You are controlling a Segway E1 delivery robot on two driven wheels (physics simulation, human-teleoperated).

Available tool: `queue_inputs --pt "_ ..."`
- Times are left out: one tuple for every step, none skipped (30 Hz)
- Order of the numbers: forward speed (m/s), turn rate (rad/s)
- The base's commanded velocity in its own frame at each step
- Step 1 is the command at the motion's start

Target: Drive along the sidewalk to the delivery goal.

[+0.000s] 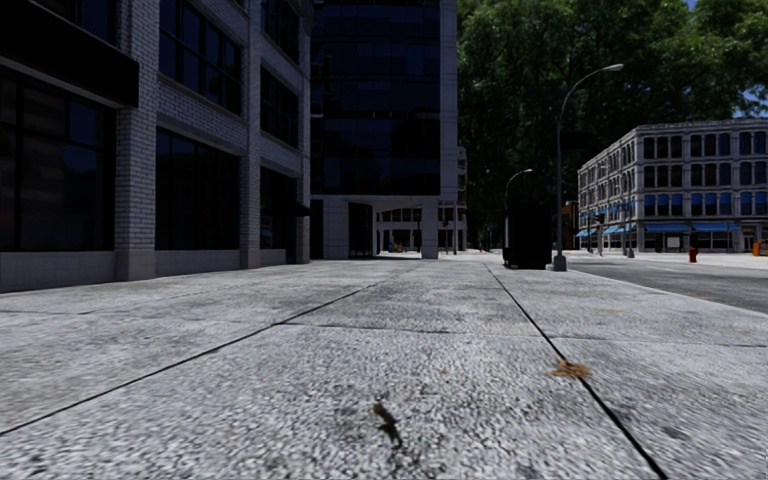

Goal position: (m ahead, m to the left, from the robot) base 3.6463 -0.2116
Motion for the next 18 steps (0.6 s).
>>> queue_inputs --pt "1.22 -0.11" --pt "1.22 -0.11" --pt "1.22 -0.11" --pt "1.22 -0.11" --pt "1.22 -0.11" --pt "1.22 -0.11" --pt "1.22 -0.16" --pt "1.22 -0.16" --pt "1.22 -0.19" --pt "1.22 -0.2" --pt "1.22 -0.2" --pt "1.22 -0.21" --pt "1.22 -0.21" --pt "1.22 -0.21" --pt "1.22 -0.21" --pt "1.22 -0.19" --pt "1.22 -0.19" --pt "1.22 -0.06"
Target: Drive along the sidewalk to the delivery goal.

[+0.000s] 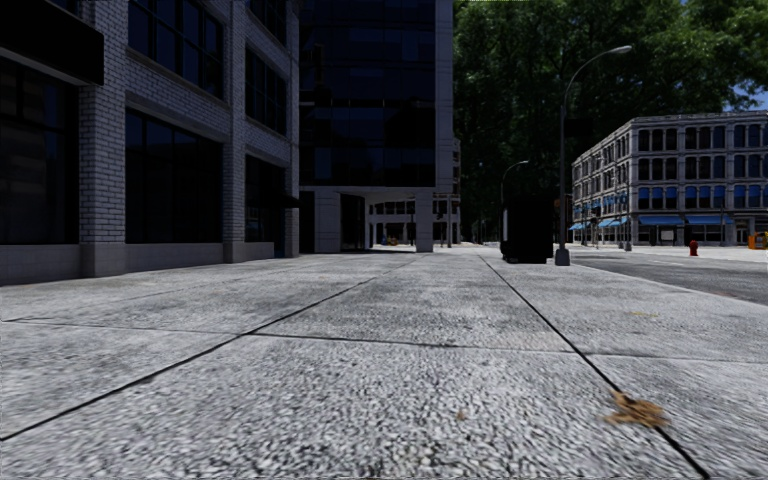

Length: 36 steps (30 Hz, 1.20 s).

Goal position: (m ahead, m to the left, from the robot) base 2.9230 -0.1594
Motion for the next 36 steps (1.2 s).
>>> queue_inputs --pt "1.22 0.0" --pt "1.22 0.0" --pt "1.22 0.0" --pt "1.22 0.0" --pt "1.22 0.0" --pt "1.22 0.0" --pt "1.22 0.0" --pt "1.22 0.0" --pt "1.38 0.0" --pt "2.0 0.0" --pt "2.0 0.0" --pt "2.0 0.0" --pt "2.0 0.0" --pt "2.0 0.0" --pt "2.0 0.0" --pt "2.0 0.0" --pt "2.0 0.0" --pt "2.0 0.0" --pt "2.0 -0.06" --pt "1.95 -0.25" --pt "1.86 -0.33" --pt "1.86 -0.33" --pt "1.73 -0.35" --pt "1.67 -0.36" --pt "1.65 -0.36" --pt "1.65 -0.36" --pt "1.65 -0.36" --pt "1.64 -0.36" --pt "1.64 -0.36" --pt "1.64 -0.36" --pt "1.64 -0.36" --pt "1.64 -0.36" --pt "1.64 -0.35" --pt "1.64 -0.34" --pt "1.64 -0.34" --pt "1.64 -0.33"
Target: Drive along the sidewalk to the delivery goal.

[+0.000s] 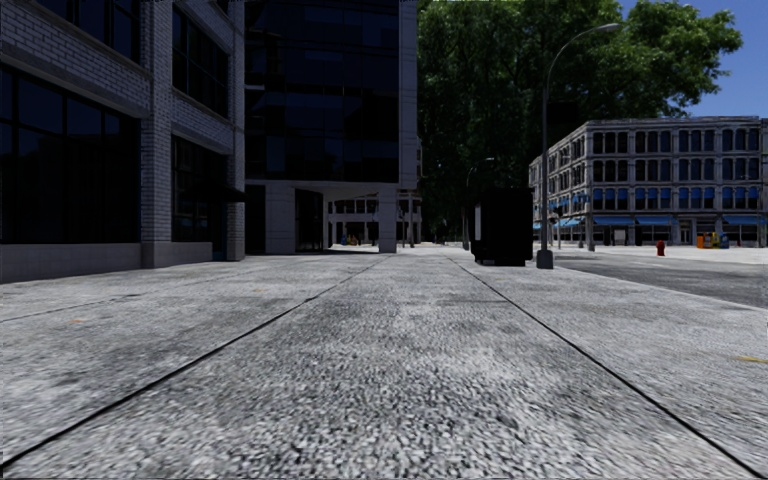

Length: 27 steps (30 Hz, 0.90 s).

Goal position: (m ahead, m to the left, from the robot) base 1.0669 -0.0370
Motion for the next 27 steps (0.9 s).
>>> queue_inputs --pt "1.64 -0.31" --pt "1.64 -0.27" --pt "1.64 -0.14" --pt "1.64 -0.14" --pt "1.64 0.0" --pt "1.64 0.0" --pt "1.64 0.0" --pt "1.64 0.0" --pt "1.64 0.0" --pt "1.64 0.0" --pt "1.64 0.0" --pt "1.64 0.0" --pt "1.64 0.0" --pt "1.64 0.0" --pt "1.63 0.0" --pt "1.61 0.0" --pt "1.61 0.0" --pt "1.58 0.0" --pt "1.48 0.0" --pt "0.62 0.0" --pt "0.0 0.0" --pt "0.0 0.0" --pt "0.0 0.0" --pt "0.0 0.0" --pt "0.0 0.0" --pt "0.0 0.0" --pt "0.0 0.0"
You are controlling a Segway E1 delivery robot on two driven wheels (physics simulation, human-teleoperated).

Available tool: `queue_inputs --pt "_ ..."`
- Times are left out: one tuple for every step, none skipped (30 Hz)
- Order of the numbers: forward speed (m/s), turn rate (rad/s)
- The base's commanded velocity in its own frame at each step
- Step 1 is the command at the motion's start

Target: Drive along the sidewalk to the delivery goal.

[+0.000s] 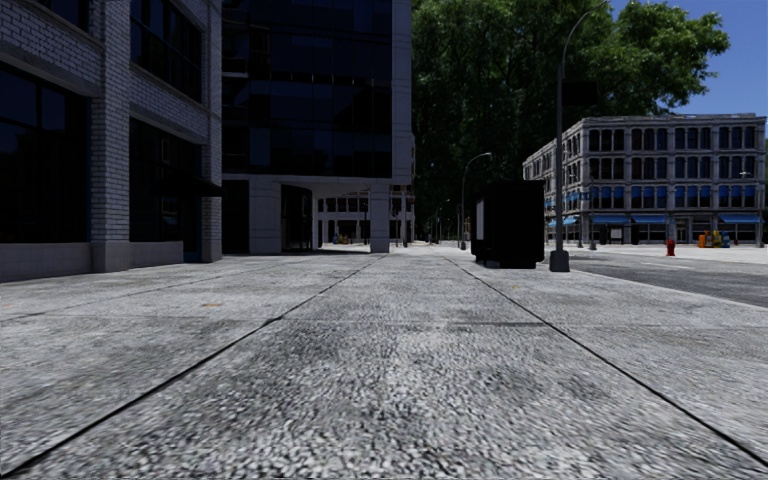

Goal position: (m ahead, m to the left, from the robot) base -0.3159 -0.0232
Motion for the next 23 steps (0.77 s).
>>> queue_inputs --pt "0.0 0.0" --pt "0.0 0.0" --pt "0.0 0.0" --pt "0.0 0.0" --pt "0.0 0.0" --pt "0.0 0.0" --pt "0.0 0.0" --pt "0.0 0.0" --pt "0.0 0.0" --pt "0.0 0.0" --pt "0.0 0.0" --pt "0.0 0.0" --pt "0.0 0.0" --pt "0.0 0.0" --pt "0.0 0.0" --pt "0.0 0.0" --pt "0.0 0.0" --pt "0.0 0.0" --pt "0.0 0.0" --pt "0.0 0.0" --pt "0.0 0.0" --pt "0.0 0.0" --pt "0.0 0.0"
